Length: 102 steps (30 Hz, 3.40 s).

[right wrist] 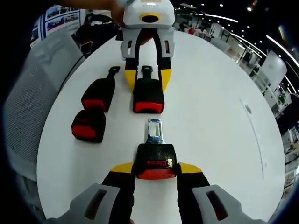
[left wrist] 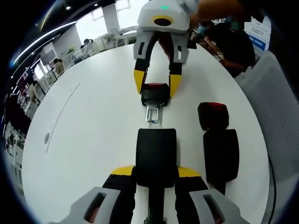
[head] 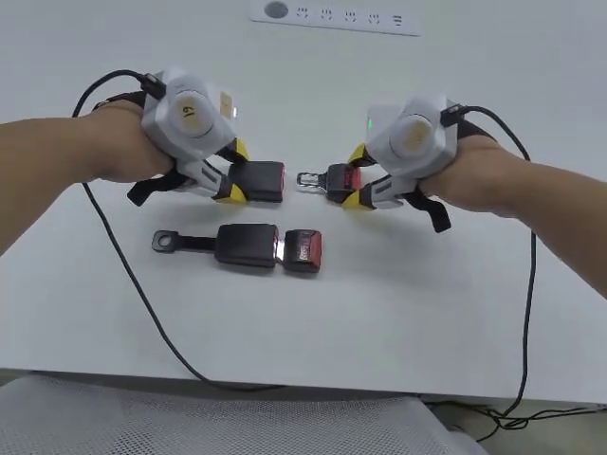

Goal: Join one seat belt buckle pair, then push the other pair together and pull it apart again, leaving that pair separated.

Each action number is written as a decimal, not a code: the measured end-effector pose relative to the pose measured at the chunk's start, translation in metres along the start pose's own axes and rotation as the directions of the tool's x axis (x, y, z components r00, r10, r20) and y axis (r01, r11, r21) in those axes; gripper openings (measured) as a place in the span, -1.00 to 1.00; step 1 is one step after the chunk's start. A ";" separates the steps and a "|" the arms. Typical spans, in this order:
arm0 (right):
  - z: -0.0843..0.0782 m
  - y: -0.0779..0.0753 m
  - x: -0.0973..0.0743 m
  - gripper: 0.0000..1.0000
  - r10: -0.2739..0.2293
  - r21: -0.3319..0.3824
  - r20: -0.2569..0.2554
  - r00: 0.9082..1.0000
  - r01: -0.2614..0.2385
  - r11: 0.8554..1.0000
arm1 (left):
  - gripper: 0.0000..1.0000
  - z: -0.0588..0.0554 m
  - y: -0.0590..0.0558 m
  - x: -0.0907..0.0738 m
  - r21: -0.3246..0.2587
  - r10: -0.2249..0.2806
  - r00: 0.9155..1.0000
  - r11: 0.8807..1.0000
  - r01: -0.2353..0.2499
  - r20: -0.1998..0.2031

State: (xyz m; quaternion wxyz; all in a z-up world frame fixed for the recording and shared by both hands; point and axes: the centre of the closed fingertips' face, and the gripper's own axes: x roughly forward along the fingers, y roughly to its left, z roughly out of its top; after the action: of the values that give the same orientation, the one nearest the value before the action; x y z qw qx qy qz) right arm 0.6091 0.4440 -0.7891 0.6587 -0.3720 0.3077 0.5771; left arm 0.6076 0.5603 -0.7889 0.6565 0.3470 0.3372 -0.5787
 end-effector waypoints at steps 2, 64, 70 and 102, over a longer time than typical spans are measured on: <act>0.006 0.002 0.001 -0.38 0.005 -0.001 0.007 1.000 -0.005 1.000 | -0.35 0.000 -0.001 0.000 -0.004 0.003 1.000 1.000 -0.003 0.002; 0.038 0.007 0.020 -0.44 0.006 0.008 0.015 1.000 -0.006 1.000 | -0.39 0.006 -0.004 0.003 0.002 -0.011 1.000 1.000 0.011 0.025; 0.031 0.006 0.016 -0.42 0.008 0.007 0.004 1.000 -0.008 1.000 | -0.38 0.005 -0.004 0.003 0.000 -0.014 1.000 1.000 0.014 0.017; -0.044 0.002 -0.025 -0.37 -0.003 0.089 -0.013 1.000 0.004 0.996 | -0.35 0.009 -0.007 0.000 -0.016 -0.011 1.000 1.000 0.011 0.019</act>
State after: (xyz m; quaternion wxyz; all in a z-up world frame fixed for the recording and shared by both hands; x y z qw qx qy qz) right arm 0.6041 0.3938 -0.7921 0.6736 -0.3465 0.3369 0.5592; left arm 0.6014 0.5523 -0.7848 0.6593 0.3344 0.3374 -0.5827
